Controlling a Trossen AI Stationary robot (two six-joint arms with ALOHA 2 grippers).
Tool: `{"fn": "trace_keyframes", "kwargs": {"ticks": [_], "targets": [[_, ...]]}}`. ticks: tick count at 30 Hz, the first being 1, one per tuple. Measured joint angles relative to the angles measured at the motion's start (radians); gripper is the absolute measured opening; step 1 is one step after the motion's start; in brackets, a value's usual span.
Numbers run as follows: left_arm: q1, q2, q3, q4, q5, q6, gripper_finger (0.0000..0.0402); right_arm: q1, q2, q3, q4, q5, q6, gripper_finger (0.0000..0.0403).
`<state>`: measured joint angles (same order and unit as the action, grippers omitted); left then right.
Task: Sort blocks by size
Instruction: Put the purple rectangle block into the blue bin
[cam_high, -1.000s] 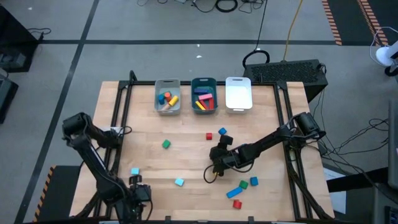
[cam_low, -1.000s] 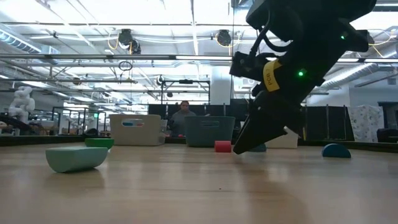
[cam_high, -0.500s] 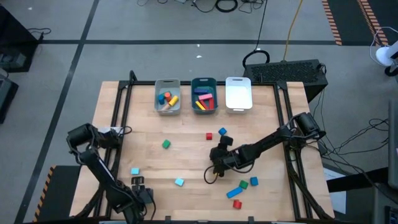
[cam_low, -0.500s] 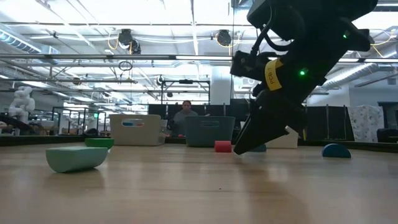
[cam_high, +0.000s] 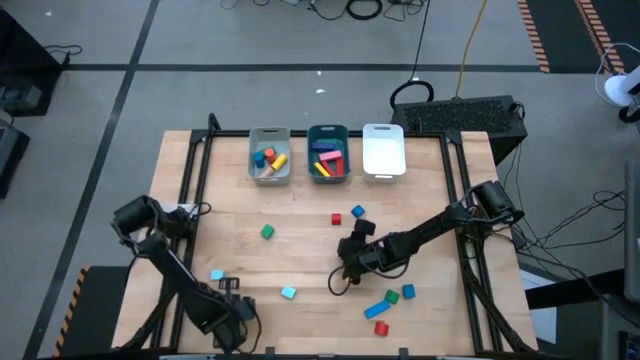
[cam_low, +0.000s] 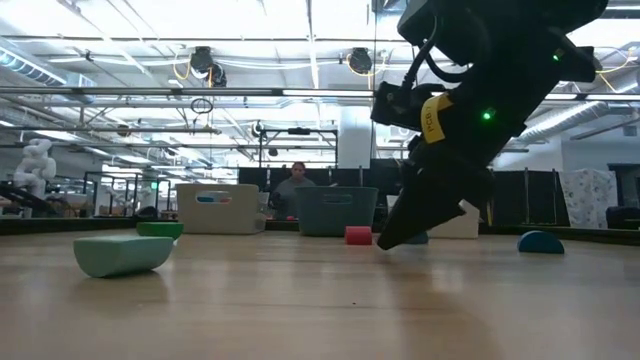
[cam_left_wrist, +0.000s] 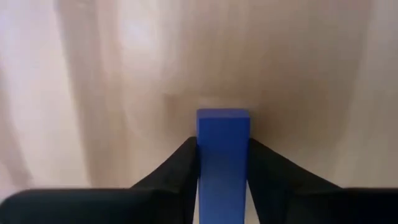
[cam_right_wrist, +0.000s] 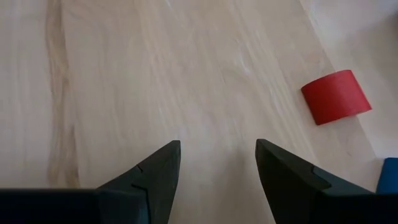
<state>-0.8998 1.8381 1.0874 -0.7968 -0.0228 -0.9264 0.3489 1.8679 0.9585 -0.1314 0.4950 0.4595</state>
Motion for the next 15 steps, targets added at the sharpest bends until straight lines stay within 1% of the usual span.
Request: {"fn": "trace_keyframes", "kwargs": {"ticks": [1, 4, 7, 9, 15], "targets": [[0.015, 0.0, 0.0, -0.004, -0.001, 0.019, 0.0106, 0.003, 0.0, 0.0, -0.001, 0.0, 0.0, 0.0201], [0.06, 0.001, -0.002, -0.007, -0.011, 0.077, 0.0106, 0.007, 0.0, 0.0, -0.001, 0.0, 0.0, 0.0201], [0.113, 0.001, -0.002, -0.007, -0.047, 0.151, 0.0106, 0.013, 0.0, 0.0, -0.012, 0.002, -0.014, 0.0201], [0.156, 0.001, -0.002, -0.007, -0.076, 0.221, 0.0107, 0.014, 0.0, 0.0, -0.037, 0.004, -0.025, 0.0201], [0.305, 0.0, -0.003, 0.007, -0.112, 0.427, 0.0114, 0.017, -0.013, 0.003, -0.136, 0.009, 0.014, 0.0201]]}}
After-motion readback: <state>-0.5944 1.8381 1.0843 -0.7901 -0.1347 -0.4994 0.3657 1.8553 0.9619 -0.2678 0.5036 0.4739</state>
